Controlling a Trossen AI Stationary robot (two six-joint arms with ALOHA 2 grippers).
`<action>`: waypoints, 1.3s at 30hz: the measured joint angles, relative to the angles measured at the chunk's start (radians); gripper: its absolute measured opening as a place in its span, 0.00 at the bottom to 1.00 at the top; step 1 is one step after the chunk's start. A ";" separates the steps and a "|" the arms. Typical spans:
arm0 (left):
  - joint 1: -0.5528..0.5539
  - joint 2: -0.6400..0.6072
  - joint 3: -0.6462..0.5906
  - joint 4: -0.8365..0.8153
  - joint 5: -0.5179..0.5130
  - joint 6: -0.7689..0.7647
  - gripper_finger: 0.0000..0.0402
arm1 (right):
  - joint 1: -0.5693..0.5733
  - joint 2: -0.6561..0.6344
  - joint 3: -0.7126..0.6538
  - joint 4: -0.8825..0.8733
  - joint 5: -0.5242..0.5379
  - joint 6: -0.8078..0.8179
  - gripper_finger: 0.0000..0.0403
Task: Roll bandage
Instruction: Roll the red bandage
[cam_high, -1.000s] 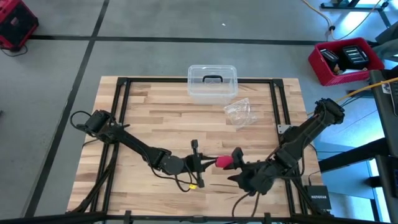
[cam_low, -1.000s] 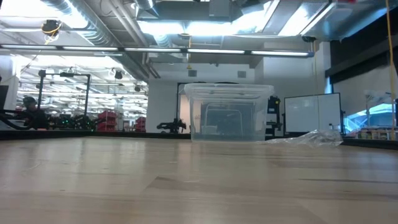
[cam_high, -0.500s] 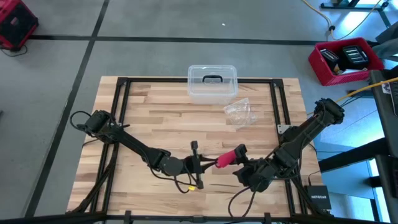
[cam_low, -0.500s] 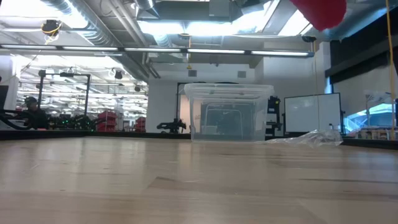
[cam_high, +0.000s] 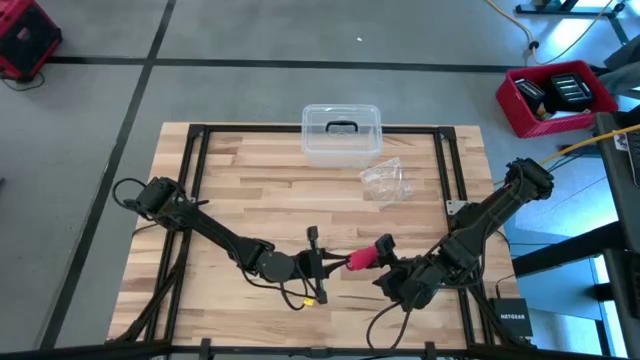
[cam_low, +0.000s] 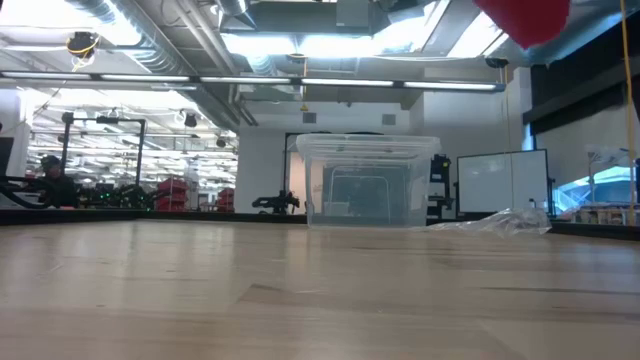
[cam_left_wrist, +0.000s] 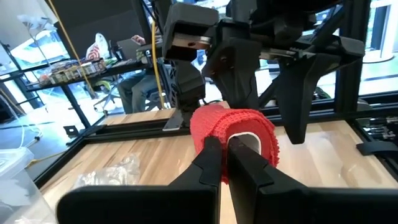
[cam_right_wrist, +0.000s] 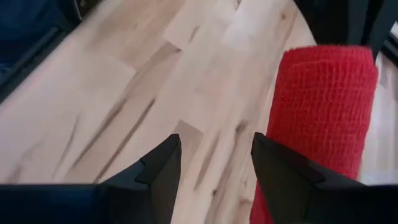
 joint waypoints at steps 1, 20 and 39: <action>-0.001 0.000 0.000 -0.001 0.000 0.000 0.01 | 0.000 0.000 0.000 0.003 -0.013 0.013 0.49; 0.029 0.000 -0.109 -0.076 -0.094 -0.053 0.01 | 0.133 -0.018 0.071 -0.211 0.158 0.269 0.49; 0.109 0.034 -0.229 -0.214 0.025 -0.117 0.01 | 0.138 -0.017 -0.447 0.522 0.326 0.359 0.49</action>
